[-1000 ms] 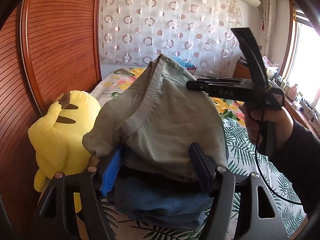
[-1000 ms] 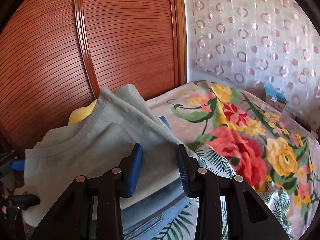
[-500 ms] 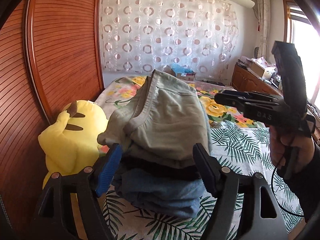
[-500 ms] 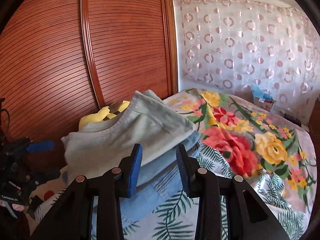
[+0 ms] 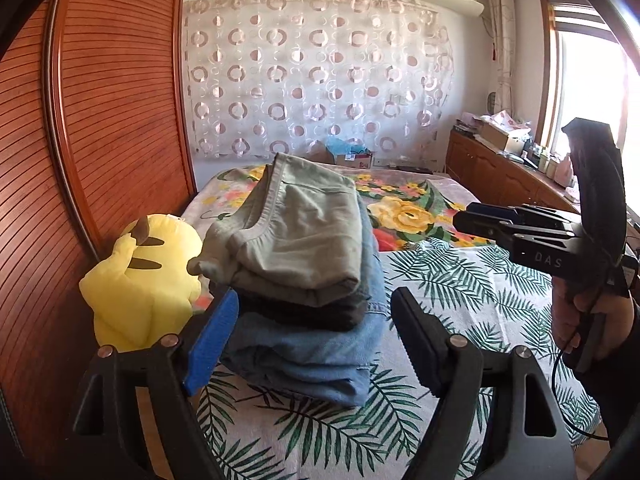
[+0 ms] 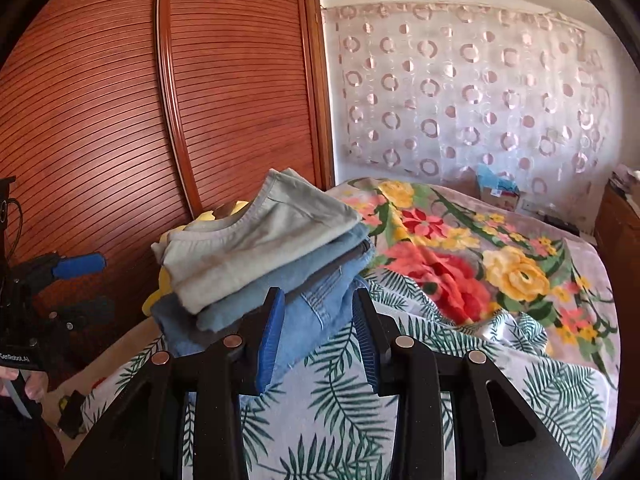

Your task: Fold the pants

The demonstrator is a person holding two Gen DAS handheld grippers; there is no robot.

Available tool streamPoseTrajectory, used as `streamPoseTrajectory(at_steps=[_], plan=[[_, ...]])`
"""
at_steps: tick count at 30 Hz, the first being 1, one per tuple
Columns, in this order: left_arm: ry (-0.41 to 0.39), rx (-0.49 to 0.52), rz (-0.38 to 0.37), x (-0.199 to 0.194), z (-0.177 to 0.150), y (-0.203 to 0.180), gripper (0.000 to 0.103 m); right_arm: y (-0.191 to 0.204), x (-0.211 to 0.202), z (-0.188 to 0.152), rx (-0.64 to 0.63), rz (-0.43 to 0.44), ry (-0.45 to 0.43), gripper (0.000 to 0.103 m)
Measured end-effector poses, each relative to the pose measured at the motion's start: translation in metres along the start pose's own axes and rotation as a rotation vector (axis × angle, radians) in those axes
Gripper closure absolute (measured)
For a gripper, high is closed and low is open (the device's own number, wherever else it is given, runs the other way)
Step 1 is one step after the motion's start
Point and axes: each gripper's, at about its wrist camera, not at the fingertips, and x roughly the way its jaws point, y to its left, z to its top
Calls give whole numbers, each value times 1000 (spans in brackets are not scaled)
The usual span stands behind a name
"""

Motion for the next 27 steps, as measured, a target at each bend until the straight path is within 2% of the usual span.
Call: streamPoseTrajectory(at_steps=[1, 2, 4, 6, 13, 22, 27], plan=[[-3, 3, 0, -2, -1, -2, 13, 0, -4, -2, 3, -3, -2, 66], [-14, 3, -6, -6, -2, -3, 8, 1, -9, -5, 7, -7, -4, 66], [-19, 7, -19, -10, -4, -5, 8, 5, -17, -9, 12, -14, -11, 66], [-23, 13, -27, -14, -7, -9, 0, 8, -24, -14, 15, -21, -14, 66], [-37, 20, -48, -26, -16, -22, 0, 14, -47, -28, 29, -50, -23, 57], [-27, 18, -37, -33, -26, -40, 0, 25, -78, -45, 47, -99, -46, 44], [-32, 10, -87, -37, -33, -52, 0, 32, -97, -56, 58, -131, -57, 40]])
